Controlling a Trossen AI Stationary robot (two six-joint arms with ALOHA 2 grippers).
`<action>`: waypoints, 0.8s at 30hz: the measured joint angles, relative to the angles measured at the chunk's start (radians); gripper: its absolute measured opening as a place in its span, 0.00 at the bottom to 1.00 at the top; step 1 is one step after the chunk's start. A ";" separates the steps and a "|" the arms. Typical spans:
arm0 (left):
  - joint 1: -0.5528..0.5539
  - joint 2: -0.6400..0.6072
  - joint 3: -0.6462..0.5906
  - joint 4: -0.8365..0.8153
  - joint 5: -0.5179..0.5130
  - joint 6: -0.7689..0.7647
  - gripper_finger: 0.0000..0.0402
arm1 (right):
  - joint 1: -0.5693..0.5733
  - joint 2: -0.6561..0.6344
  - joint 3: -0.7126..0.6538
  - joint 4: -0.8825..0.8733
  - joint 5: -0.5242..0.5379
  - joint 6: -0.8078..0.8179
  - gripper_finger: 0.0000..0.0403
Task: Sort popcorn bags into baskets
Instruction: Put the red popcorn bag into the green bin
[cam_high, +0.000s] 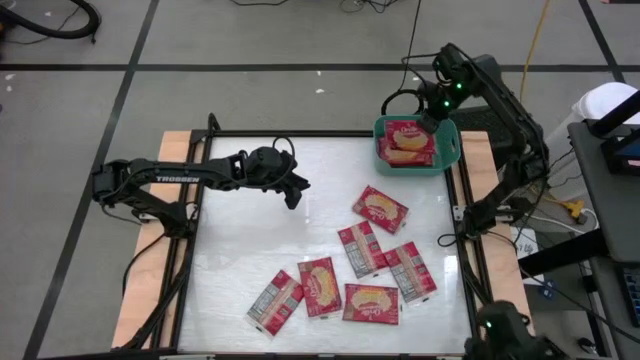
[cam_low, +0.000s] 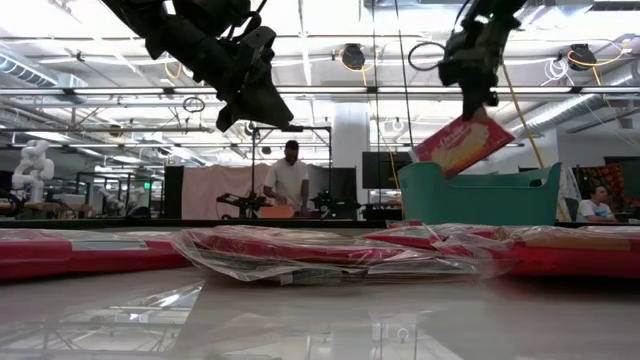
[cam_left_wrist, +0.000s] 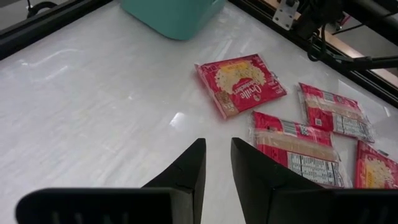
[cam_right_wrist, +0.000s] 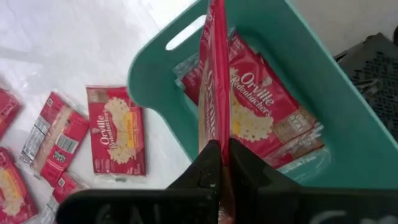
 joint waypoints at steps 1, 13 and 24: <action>0.000 0.000 0.000 0.000 0.000 0.000 0.20 | -0.003 0.014 0.000 -0.001 -0.001 -0.001 0.01; 0.005 0.000 0.000 0.000 0.000 0.006 0.20 | -0.076 0.134 0.000 -0.004 -0.106 0.006 0.01; 0.064 0.000 0.000 0.000 -0.001 0.057 0.20 | -0.053 0.172 0.000 0.081 0.101 0.104 0.10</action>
